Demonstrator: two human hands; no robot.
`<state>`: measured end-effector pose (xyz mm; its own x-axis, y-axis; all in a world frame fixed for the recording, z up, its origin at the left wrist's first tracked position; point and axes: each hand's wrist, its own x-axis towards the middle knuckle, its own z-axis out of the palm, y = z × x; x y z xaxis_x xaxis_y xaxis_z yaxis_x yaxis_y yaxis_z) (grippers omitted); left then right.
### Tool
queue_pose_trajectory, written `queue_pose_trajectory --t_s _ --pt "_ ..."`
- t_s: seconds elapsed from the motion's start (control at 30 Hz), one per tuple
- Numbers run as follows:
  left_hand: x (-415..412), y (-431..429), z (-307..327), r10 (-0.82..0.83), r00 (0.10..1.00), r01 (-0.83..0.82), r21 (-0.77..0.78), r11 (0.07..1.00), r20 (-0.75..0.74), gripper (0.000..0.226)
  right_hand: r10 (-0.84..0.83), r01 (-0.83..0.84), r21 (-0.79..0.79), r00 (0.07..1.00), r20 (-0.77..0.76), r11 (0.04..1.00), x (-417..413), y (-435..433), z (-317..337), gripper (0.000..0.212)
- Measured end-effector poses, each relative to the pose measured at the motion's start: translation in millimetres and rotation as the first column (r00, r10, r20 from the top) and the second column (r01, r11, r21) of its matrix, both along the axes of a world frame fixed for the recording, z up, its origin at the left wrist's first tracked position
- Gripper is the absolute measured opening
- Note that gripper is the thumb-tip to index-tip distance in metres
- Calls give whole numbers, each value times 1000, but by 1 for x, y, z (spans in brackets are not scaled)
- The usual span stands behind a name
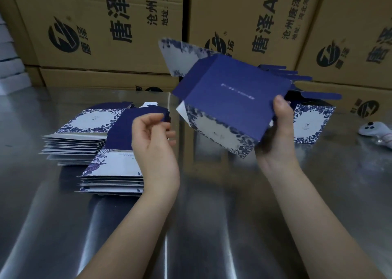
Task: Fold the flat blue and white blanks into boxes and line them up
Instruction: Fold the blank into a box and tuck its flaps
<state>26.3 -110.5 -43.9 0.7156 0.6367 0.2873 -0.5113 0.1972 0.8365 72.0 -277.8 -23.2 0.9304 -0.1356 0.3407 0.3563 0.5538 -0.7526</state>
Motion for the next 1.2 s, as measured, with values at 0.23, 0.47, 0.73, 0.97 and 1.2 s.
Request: queue_pose_trajectory --t_s 0.23,0.47,0.73,0.97,1.2 --pt "5 2 1 -633 772 575 -355 737 -64 56 453 -422 313 891 -29 851 2 1 -18 43" --pt "12 2 -4 -619 777 534 -398 746 -118 27 418 -373 213 876 -238 903 10 2 -22 43" --pt "14 -2 -10 -243 914 225 -93 970 -324 85 -466 484 -247 875 134 839 2 8 -14 18" --pt "12 -10 -23 -85 966 145 236 961 -245 50 -265 711 -279 551 791 646 -42 38 -9 21" --pt "15 -11 -35 -167 952 250 338 907 -257 43 -92 671 -591 692 716 449 -49 69 -23 26"
